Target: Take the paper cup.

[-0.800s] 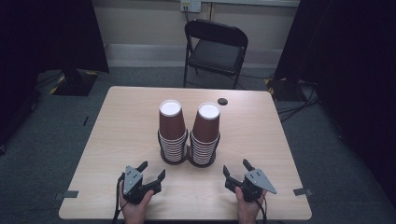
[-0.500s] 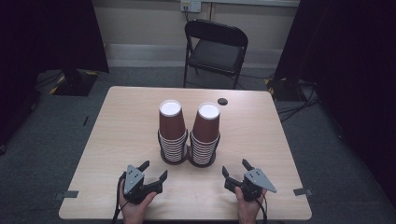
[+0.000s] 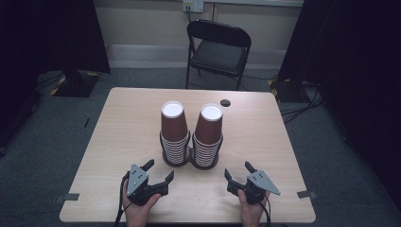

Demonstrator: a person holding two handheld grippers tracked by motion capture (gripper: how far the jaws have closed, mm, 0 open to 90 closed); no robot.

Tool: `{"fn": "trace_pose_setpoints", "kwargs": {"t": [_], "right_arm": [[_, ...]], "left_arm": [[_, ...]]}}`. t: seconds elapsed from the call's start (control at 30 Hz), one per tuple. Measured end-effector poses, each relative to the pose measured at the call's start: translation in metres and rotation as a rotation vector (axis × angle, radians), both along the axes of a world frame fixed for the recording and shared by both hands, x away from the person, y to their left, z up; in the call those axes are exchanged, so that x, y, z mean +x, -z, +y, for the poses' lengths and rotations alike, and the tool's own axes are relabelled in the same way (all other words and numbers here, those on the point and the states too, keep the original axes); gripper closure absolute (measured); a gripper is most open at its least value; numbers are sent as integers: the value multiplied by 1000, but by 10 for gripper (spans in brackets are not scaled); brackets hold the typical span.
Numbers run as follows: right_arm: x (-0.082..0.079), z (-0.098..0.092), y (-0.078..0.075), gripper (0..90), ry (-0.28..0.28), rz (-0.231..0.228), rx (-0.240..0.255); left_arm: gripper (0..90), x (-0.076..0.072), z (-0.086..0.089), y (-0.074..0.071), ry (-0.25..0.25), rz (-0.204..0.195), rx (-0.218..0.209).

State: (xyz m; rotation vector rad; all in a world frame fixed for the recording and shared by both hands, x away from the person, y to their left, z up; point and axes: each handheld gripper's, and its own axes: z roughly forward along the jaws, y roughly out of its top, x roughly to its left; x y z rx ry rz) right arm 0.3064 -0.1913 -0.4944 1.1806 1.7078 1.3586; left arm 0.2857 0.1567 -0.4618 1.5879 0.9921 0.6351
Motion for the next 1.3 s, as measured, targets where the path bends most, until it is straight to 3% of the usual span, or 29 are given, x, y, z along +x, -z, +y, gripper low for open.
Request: {"fn": "trace_pose_setpoints", "kwargs": {"t": [0.03, 0.13, 0.5, 0.7, 0.83, 0.93, 1.1, 1.3], "right_arm": [[0, 0, 0, 160, -2, 4, -7], [0, 1, 0, 161, 6, 0, -13], [0, 1, 0, 161, 6, 0, -9], [0, 0, 0, 161, 6, -4, -4], [0, 0, 0, 161, 5, -4, -4], [-1, 1, 0, 163, 9, -5, -8], [-1, 0, 0, 162, 4, -9, 2], [-1, -1, 0, 162, 6, -5, 5]], "left_arm": [[157, -2, -1, -1, 5, -4, -7], [159, -5, -7, -1, -2, -23, 32], [158, -2, -19, -17, 41, -58, 19], [164, 4, -28, -31, 68, -91, 35], [166, 7, -32, -37, 70, -90, 19], [168, 9, -37, -41, 75, -96, 39], [178, 10, -42, -47, 89, -106, 23], [179, 14, -48, -56, 117, -119, 39]]}}
